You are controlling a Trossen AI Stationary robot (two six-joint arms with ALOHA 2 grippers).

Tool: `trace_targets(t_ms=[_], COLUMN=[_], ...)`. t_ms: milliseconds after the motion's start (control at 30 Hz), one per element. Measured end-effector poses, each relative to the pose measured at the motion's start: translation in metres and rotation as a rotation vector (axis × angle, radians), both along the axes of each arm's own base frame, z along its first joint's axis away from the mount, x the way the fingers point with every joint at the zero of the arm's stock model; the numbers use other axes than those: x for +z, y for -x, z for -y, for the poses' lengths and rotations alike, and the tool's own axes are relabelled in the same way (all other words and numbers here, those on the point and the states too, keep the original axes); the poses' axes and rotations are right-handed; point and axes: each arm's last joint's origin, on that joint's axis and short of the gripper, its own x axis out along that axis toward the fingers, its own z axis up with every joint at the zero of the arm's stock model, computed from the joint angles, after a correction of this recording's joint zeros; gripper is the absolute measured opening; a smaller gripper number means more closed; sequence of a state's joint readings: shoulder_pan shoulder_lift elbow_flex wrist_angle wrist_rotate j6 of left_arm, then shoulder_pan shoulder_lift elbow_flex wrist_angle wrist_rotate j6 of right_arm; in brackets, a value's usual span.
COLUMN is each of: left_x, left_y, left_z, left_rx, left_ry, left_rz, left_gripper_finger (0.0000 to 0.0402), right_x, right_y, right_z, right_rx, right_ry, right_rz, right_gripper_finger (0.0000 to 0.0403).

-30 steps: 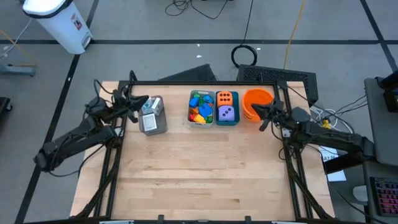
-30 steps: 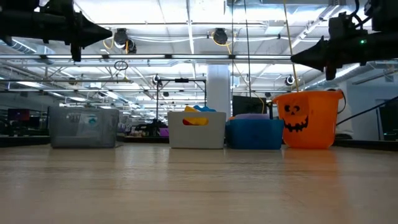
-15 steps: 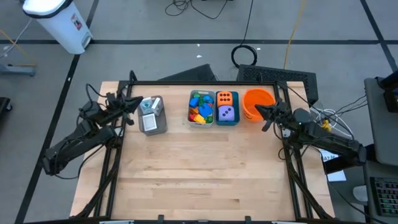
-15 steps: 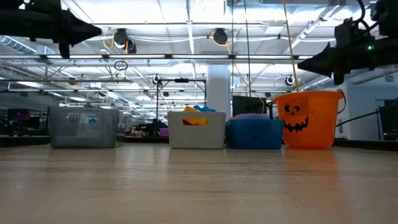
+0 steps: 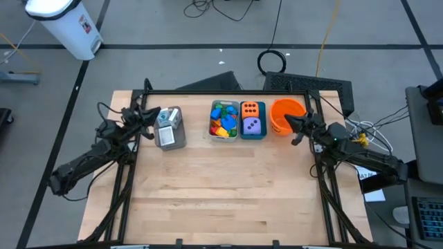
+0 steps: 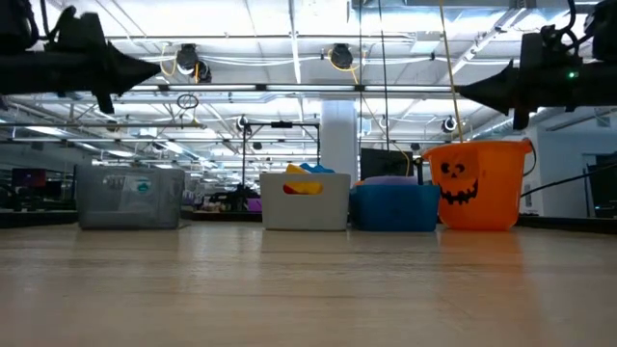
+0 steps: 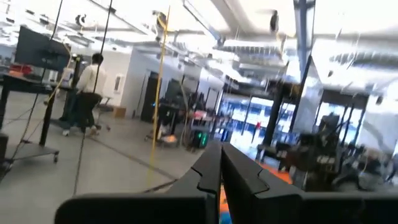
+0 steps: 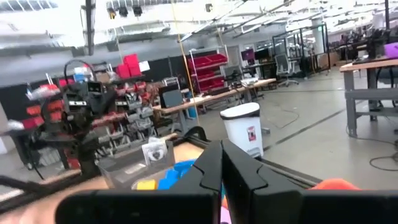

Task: Pick & Place Toys
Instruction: Return to Home Position

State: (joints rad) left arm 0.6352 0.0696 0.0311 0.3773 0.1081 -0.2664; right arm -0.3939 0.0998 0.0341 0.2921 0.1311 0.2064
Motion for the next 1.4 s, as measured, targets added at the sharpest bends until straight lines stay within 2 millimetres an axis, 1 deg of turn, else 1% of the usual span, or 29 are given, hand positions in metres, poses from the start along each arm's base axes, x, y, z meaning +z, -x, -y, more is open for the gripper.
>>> trace_targets(t_ms=[100,167,267,400,500,933,1100,1400], left_x=[-0.011,-0.015,-0.017,-0.017,-0.017,-0.017,-0.017,-0.016], left_y=[-0.002,-0.003,-0.004,-0.004,-0.004,-0.004,-0.004,-0.004], left_z=[-0.002,-0.003,-0.003,-0.003,-0.003,-0.003,-0.003,-0.003], left_rx=[0.012,0.012,0.007,0.002,0.002,0.002,0.001,0.0], left_ry=[0.023,0.048,0.066,0.062,0.062,0.063,0.063,0.063], left_rz=[-0.066,-0.099,-0.126,-0.12,-0.12,-0.121,-0.121,-0.12], left_gripper_finger=[0.0009,0.0004,0.0012,0.0033,0.004,0.0042,0.0042,0.0042], right_x=[-0.001,-0.002,-0.002,-0.001,-0.001,-0.001,0.002,0.002], right_y=[0.0,0.0,0.0,0.0,0.0,0.0,0.001,0.001], right_z=[0.0,0.0,0.0,0.0,0.0,0.0,0.001,0.001], right_rx=[-0.007,-0.014,-0.024,-0.027,-0.02,-0.016,-0.053,-0.046], right_ry=[0.024,0.055,0.096,0.113,0.089,0.075,-0.006,-0.015], right_rz=[-0.029,-0.05,-0.076,-0.082,-0.068,-0.06,0.027,0.033], right_gripper_finger=[0.0,0.0,0.0,0.0,0.0,0.0004,0.0002,0.0001])
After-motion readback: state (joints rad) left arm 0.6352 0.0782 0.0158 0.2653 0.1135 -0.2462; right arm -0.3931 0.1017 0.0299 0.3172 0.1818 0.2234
